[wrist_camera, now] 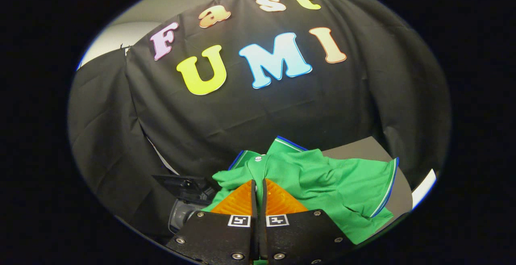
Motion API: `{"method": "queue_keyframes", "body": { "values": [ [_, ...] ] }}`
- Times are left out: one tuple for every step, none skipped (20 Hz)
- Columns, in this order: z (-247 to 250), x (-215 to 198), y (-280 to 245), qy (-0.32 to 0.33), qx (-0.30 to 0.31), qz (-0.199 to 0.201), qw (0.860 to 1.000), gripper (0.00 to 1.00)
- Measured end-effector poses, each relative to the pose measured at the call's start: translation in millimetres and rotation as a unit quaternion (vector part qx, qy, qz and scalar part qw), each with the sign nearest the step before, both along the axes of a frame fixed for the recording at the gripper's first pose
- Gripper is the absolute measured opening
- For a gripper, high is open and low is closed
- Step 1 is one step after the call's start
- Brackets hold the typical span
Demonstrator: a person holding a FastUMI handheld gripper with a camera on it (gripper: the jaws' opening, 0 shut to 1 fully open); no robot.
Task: Put the clothes into the washing machine and then close the washing machine lid.
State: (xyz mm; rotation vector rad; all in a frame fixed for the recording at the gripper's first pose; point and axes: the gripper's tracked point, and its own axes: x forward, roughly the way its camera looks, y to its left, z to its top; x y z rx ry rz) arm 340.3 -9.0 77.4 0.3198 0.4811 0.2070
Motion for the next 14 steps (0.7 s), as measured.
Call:
{"method": "queue_keyframes", "body": {
  "values": [
    [3.2,-3.2,7.4,-0.003,0.002,0.001,1.000,0.00],
    [7.8,-5.9,16.9,-0.010,0.005,0.002,1.000,0.00],
    [10.3,-9.9,27.6,-0.012,0.009,0.006,1.000,0.00],
    [14.4,-13.0,38.4,-0.015,0.017,0.013,1.000,0.00],
    [17.1,-15.9,49.7,-0.020,0.028,0.016,0.999,0.00],
    [19.0,-20.0,59.7,-0.019,0.035,0.023,0.999,0.00],
    [20.6,-22.1,68.2,-0.020,0.041,0.027,0.999,0.00],
    [21.7,-25.2,78.0,-0.022,0.045,0.031,0.998,0.00],
    [21.8,-28.5,87.5,-0.020,0.045,0.038,0.998,0.00],
    [21.8,-29.9,96.4,-0.019,0.045,0.043,0.998,0.00],
    [20.8,-32.8,104.9,-0.019,0.045,0.048,0.998,0.00],
    [20.4,-34.3,113.5,-0.019,0.045,0.052,0.997,0.00],
    [19.5,-36.8,122.6,-0.018,0.047,0.057,0.997,0.00],
    [17.3,-37.6,133.2,-0.016,0.048,0.061,0.997,0.00]
  ]
}}
